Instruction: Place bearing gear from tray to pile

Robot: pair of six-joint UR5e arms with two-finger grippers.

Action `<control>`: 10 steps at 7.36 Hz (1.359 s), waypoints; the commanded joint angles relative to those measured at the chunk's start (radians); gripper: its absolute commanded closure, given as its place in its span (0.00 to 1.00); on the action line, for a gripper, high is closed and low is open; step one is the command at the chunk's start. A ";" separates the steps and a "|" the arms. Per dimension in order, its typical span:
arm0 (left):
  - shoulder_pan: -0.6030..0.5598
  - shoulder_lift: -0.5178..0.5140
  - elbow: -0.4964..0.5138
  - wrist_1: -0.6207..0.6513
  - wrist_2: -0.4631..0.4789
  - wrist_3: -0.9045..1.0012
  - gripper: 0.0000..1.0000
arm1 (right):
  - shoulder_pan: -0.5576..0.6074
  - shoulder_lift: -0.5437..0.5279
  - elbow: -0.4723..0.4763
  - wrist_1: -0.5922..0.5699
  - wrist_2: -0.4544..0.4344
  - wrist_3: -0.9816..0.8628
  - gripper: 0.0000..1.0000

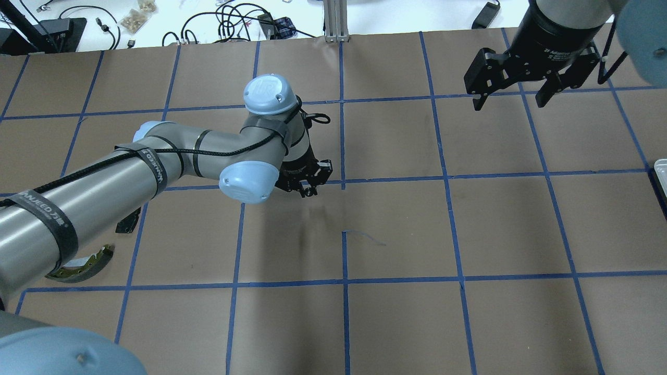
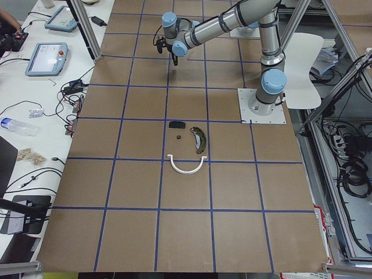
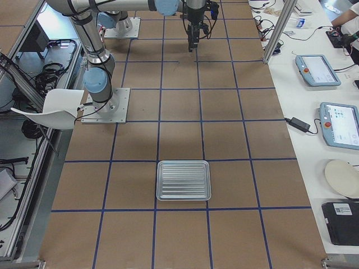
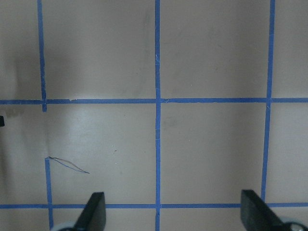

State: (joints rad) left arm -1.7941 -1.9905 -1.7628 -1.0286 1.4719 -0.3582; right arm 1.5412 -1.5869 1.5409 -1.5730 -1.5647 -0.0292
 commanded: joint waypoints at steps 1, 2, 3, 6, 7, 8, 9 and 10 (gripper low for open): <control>0.138 0.031 0.152 -0.253 0.014 0.204 1.00 | 0.000 -0.001 0.001 0.001 0.000 0.008 0.00; 0.238 0.047 0.199 -0.351 0.054 0.323 1.00 | 0.002 -0.002 0.001 -0.010 0.002 0.026 0.00; 0.346 0.065 0.206 -0.396 0.097 0.476 1.00 | 0.008 -0.001 -0.002 -0.007 0.012 0.105 0.00; 0.646 0.069 0.187 -0.401 0.153 0.944 1.00 | 0.013 -0.002 0.001 0.004 0.012 0.066 0.00; 0.714 0.055 0.186 -0.397 0.151 1.032 1.00 | 0.013 -0.002 0.001 0.008 0.014 0.065 0.00; 0.781 0.044 0.177 -0.398 0.151 1.079 1.00 | 0.013 -0.005 0.014 0.008 0.018 0.065 0.00; 0.815 0.029 0.158 -0.362 0.153 1.132 1.00 | 0.013 -0.007 0.028 0.007 0.018 0.066 0.00; 0.829 0.016 0.123 -0.296 0.151 1.154 1.00 | 0.013 -0.005 0.030 0.002 0.017 0.065 0.00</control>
State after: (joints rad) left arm -1.0012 -1.9573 -1.6053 -1.3865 1.6234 0.7484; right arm 1.5538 -1.5922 1.5631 -1.5669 -1.5476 0.0361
